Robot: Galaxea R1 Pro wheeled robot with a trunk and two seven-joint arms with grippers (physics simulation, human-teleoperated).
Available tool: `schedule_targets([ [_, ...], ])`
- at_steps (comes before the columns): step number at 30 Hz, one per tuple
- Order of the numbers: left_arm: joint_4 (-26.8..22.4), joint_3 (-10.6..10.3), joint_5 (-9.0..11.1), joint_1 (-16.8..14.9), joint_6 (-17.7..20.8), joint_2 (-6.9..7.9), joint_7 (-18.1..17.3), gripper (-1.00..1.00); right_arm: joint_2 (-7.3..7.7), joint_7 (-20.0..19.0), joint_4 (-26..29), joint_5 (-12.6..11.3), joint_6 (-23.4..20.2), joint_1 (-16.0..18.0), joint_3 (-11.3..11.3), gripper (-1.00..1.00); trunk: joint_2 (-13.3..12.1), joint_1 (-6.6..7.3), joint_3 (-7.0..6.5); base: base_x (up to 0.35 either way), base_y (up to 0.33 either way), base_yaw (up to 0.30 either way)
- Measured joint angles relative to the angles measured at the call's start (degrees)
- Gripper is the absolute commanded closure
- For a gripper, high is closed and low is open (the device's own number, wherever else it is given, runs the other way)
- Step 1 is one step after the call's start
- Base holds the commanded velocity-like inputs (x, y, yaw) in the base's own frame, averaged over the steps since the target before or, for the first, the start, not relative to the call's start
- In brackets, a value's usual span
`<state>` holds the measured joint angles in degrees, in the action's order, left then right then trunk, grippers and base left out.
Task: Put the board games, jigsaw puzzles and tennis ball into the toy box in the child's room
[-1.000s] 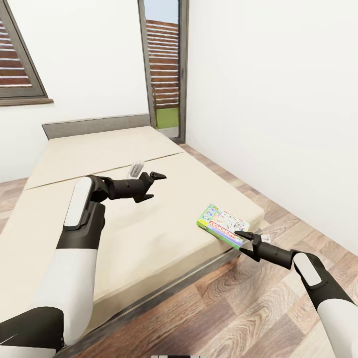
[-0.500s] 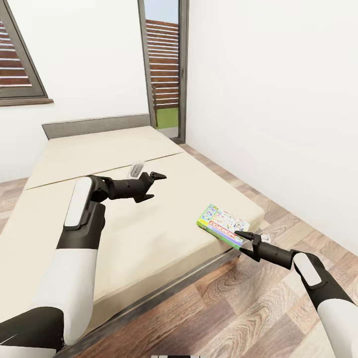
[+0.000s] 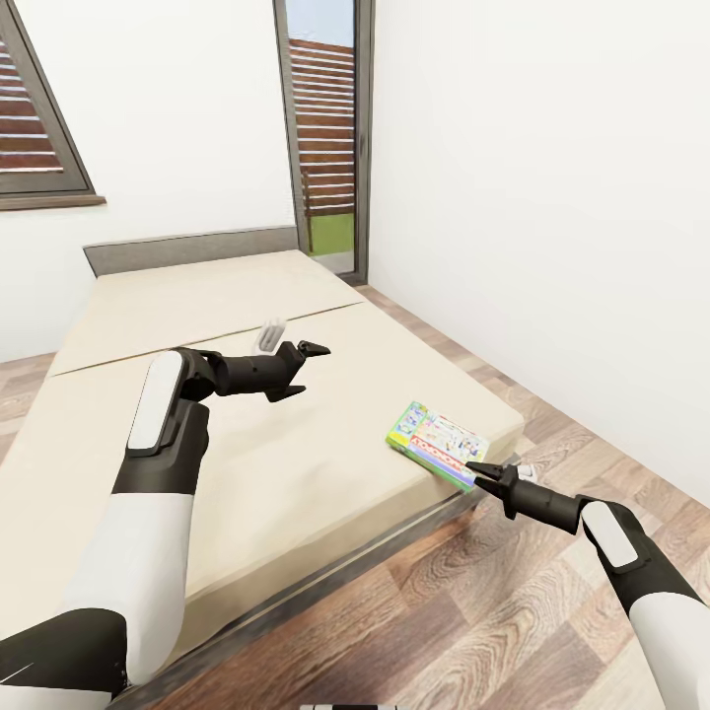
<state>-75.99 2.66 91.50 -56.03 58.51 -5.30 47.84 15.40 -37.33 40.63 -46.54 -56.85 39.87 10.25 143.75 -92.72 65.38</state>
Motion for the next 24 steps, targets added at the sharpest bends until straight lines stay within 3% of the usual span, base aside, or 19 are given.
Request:
schedule_targets([
  [24,0.2,-1.8,-0.1,1.1,0.0,-0.07,-0.1,-1.0,-0.08,0.0,0.2,0.1,0.0,0.0,0.0,1.0,0.0,0.0,0.0,0.0,0.0,0.0],
])
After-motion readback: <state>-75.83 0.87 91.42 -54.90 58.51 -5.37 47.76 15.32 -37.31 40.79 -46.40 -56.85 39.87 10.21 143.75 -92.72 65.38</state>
